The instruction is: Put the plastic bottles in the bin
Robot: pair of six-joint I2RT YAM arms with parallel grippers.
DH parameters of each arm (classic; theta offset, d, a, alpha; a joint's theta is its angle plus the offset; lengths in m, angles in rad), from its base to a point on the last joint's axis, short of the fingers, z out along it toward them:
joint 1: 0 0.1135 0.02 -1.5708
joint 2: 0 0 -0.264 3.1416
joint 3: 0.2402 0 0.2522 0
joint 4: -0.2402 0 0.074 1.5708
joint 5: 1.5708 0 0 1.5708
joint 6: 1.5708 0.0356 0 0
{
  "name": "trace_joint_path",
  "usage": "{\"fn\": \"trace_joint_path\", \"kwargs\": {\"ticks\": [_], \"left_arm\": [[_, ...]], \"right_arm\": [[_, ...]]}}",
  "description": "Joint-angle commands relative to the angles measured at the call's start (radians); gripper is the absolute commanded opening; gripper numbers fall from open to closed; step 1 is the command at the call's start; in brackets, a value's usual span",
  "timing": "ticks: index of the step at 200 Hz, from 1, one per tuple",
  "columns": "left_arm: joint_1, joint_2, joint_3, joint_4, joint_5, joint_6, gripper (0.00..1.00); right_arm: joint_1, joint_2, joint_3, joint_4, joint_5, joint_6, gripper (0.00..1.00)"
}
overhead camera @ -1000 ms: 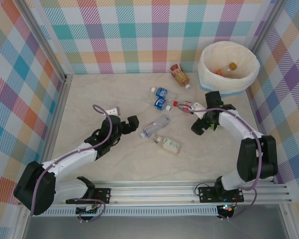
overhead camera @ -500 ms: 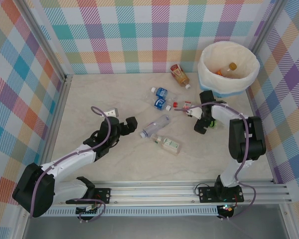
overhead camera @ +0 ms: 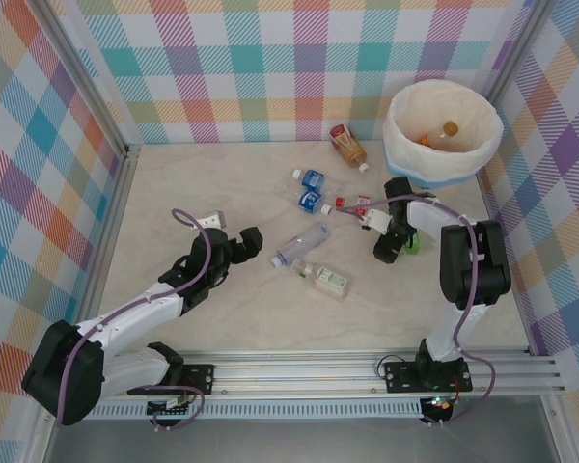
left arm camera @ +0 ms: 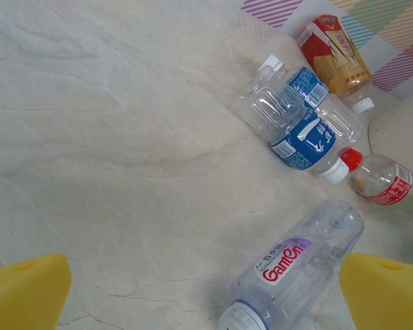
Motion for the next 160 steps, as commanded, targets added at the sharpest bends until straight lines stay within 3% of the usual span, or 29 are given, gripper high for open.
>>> {"fn": "trace_joint_path", "kwargs": {"ticks": [1,38,83,127,160], "left_arm": [[0.013,-0.008,-0.013,0.025,-0.013,-0.012,1.0],[0.015,-0.003,-0.013,0.032,-0.008,-0.02,1.0],[0.016,0.013,-0.013,0.042,-0.003,-0.029,1.0],[0.019,0.033,-0.004,0.049,0.005,-0.029,1.0],[0.021,0.042,0.008,0.036,0.018,-0.017,1.0]], "right_arm": [[-0.002,-0.03,-0.042,-0.02,0.014,0.004,0.81],[-0.001,-0.078,-0.066,0.013,-0.008,0.008,0.74],[0.045,-0.119,-0.052,-0.01,-0.157,0.089,0.61],[0.123,-0.153,-0.023,-0.005,-0.361,0.202,0.63],[0.118,-0.219,-0.038,0.013,-0.226,0.158,0.72]]}}
